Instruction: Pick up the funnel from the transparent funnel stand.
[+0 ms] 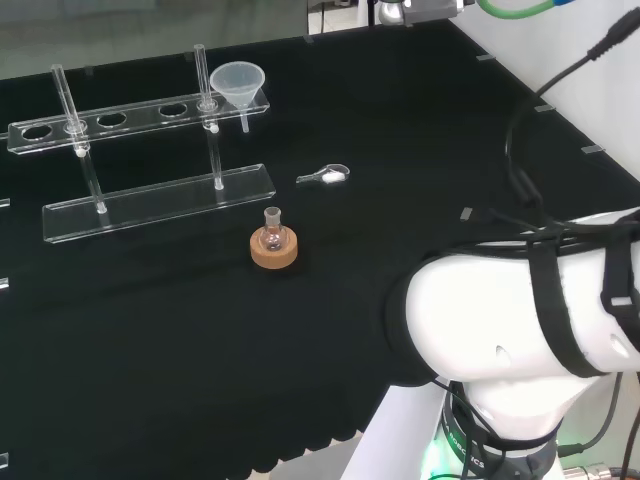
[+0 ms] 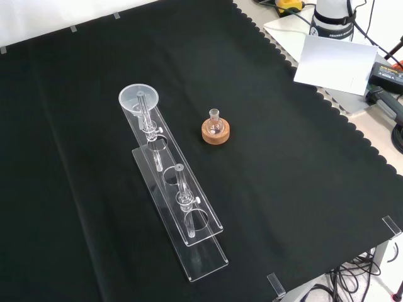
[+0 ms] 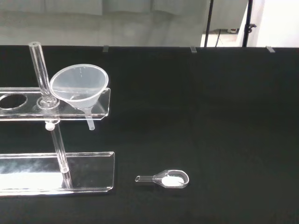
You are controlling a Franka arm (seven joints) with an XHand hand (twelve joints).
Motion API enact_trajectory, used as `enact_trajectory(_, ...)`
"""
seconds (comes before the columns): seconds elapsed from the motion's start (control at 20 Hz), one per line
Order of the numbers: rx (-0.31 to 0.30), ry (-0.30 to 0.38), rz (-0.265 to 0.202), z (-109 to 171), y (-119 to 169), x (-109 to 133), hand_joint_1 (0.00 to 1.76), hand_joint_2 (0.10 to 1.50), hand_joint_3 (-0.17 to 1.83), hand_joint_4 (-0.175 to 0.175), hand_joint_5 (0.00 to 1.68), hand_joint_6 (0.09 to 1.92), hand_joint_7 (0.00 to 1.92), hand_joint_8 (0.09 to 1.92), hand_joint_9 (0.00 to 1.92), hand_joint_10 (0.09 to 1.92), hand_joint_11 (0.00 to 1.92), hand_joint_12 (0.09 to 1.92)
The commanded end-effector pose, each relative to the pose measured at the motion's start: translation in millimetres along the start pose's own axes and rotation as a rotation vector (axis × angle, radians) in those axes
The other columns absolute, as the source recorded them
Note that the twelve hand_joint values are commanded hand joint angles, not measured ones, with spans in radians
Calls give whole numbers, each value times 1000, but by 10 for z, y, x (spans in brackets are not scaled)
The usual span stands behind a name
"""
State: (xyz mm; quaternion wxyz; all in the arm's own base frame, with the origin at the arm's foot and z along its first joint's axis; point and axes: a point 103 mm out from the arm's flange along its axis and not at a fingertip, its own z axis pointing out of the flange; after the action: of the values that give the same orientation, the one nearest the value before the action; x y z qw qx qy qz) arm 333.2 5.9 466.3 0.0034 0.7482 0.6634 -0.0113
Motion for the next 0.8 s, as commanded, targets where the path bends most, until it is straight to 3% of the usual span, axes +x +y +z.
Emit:
enact_trajectory(0.05, 20, 30, 20, 166, 285, -85, 0, 1142, 464, 47, 141, 87, 5, 290, 58, 568, 0, 1161)
enact_trajectory(0.25, 45, 31, 4, 275, 528, -66, 0, 1139, 456, 48, 143, 87, 6, 296, 64, 569, 0, 1164)
enact_trajectory(0.8, 142, 26, -113, 686, 1311, 260, 97, 1055, 369, 45, 131, 87, 15, 325, 64, 582, 0, 1143)
